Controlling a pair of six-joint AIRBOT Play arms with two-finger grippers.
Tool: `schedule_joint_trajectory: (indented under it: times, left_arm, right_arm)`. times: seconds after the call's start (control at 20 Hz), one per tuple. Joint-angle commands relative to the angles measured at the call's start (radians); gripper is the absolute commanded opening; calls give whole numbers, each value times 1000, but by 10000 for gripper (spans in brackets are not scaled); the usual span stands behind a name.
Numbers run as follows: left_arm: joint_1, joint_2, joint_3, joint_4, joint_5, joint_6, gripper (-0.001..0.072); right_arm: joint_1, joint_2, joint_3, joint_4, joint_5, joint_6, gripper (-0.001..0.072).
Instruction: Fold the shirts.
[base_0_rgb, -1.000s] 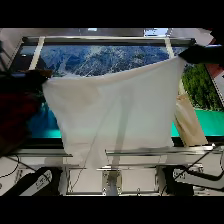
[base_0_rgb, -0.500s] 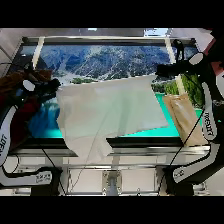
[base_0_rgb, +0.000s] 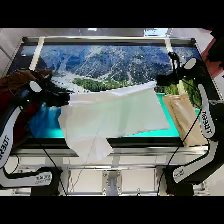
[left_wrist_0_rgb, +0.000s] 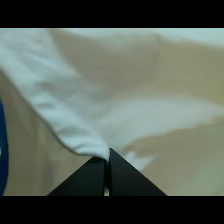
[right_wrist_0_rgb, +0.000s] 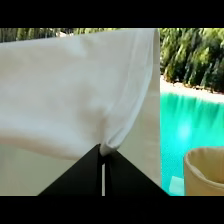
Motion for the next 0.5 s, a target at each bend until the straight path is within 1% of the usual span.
schedule_joint_trajectory:
  times: [0.0,0.15,0.3,0.45]
  left_arm:
    - [-13,4,-33,2,-59,8,15]
    - [-13,4,-83,40,-67,-26,15]
    - [-13,4,-137,149,-68,-97,15]
    - [-13,4,-157,173,-57,-108,15]
  right_arm:
    - [7,-1,-101,-8,-39,6,31]
    - [11,-1,-191,-11,-122,6,30]
    - [11,-2,-243,-12,-190,6,30]
    - [11,-11,-264,-12,-205,6,30]
